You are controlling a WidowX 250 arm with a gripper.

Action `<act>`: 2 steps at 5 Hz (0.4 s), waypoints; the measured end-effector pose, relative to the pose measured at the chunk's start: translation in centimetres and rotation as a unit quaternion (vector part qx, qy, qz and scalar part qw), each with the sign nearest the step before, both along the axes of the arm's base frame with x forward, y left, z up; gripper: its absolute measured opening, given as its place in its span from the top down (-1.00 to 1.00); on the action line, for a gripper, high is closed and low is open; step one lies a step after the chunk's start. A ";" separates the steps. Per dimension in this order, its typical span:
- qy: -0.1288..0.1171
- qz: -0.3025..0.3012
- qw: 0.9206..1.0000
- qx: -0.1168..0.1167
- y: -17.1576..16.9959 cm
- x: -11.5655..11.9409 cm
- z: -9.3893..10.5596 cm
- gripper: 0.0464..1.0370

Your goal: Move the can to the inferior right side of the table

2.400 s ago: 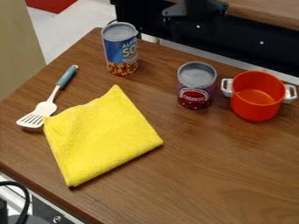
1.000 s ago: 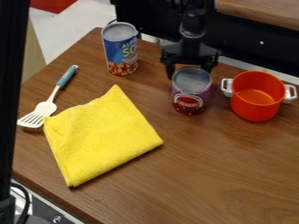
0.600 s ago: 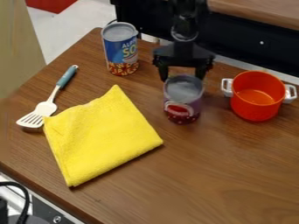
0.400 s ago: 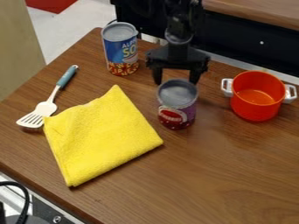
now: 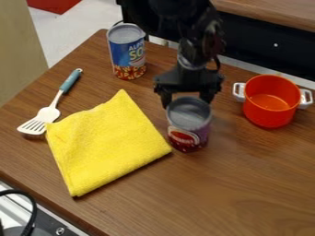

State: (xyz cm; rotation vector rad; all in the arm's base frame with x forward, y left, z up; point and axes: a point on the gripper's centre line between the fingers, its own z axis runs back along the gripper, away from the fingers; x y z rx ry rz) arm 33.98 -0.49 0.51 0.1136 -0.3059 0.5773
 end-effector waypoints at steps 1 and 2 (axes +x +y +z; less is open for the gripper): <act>-0.017 0.036 0.999 -0.007 -1.9 -1.3 -0.4 -0.92; -0.013 0.033 0.999 -0.011 -3.8 -2.4 -0.9 -0.92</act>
